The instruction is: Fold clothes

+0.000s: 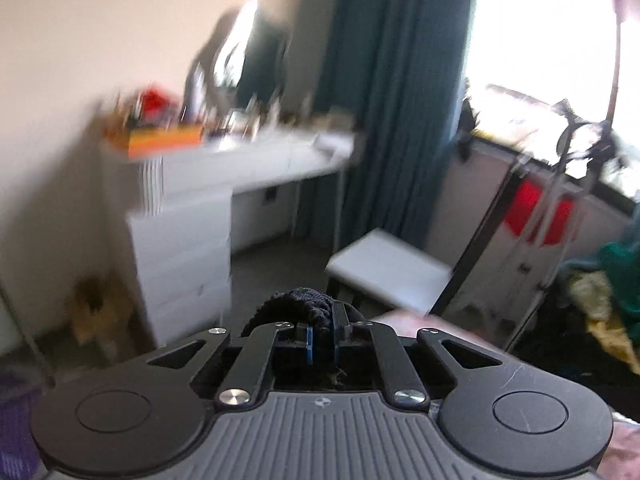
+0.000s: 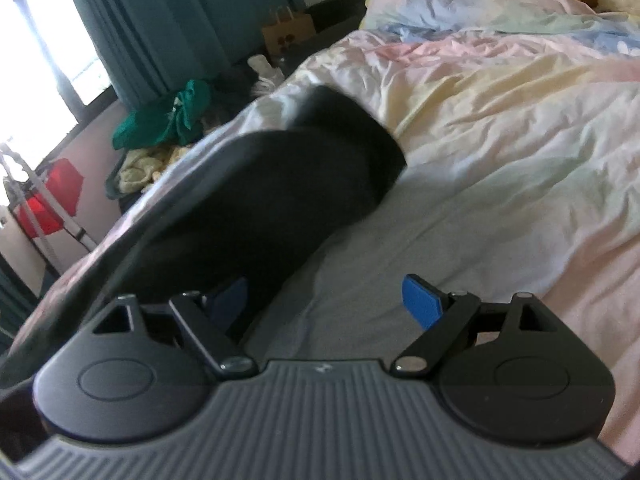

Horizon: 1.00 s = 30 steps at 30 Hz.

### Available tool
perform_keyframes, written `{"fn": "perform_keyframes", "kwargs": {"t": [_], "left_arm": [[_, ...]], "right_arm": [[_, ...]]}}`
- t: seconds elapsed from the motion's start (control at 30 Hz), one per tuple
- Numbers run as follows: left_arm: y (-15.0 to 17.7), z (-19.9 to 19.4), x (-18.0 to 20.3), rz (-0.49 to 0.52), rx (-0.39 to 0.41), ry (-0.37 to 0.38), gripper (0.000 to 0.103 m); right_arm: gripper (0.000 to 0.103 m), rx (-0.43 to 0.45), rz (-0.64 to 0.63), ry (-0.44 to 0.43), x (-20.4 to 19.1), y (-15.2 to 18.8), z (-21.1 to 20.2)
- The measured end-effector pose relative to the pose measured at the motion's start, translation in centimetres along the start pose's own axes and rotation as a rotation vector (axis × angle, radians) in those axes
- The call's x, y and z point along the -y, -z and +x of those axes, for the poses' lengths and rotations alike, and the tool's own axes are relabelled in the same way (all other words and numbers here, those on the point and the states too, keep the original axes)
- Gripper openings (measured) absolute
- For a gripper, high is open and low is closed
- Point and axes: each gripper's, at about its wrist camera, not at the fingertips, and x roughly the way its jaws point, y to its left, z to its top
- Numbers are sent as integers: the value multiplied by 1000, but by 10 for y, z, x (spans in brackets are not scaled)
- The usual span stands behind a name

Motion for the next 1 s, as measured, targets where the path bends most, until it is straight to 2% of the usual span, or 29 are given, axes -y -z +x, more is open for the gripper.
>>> {"fn": "perform_keyframes", "kwargs": {"t": [0.07,0.13,0.23,0.3,0.37,0.5,0.57,0.6,0.67,0.8,0.87,1.0], "left_arm": [[18,25,-6,-17,-42,10,16],[31,35,-9,-2,-50,27,22],[31,26,-9,30,-38,56,32],[32,20,-9,52,-29,76,44],[30,-3,-14,37,-20,121,58],[35,-74,-33,16,17,224,71],[49,-113,-45,11,15,251,75],[59,-133,-53,-4,5,268,75],[85,-167,-75,-73,-29,313,77],[147,-207,-126,-283,-156,368,78],[181,-212,-151,-413,-227,387,78],[234,-195,-185,-641,-403,383,76]], "right_arm": [[86,-29,-10,7,-3,5,13],[86,-61,-24,10,-7,10,25],[86,-92,-33,-3,-11,13,35],[86,-100,-31,-19,-12,12,37],[86,-108,-18,-42,-11,11,36],[85,-118,13,-114,-5,7,27],[78,-122,9,-146,-5,5,20],[71,-124,7,-162,-4,4,16],[64,-128,3,-195,-4,1,9],[35,-139,-21,-259,-6,-1,-7],[31,-168,-16,-298,-4,-3,-10],[31,-247,25,-349,4,-3,-12]]}}
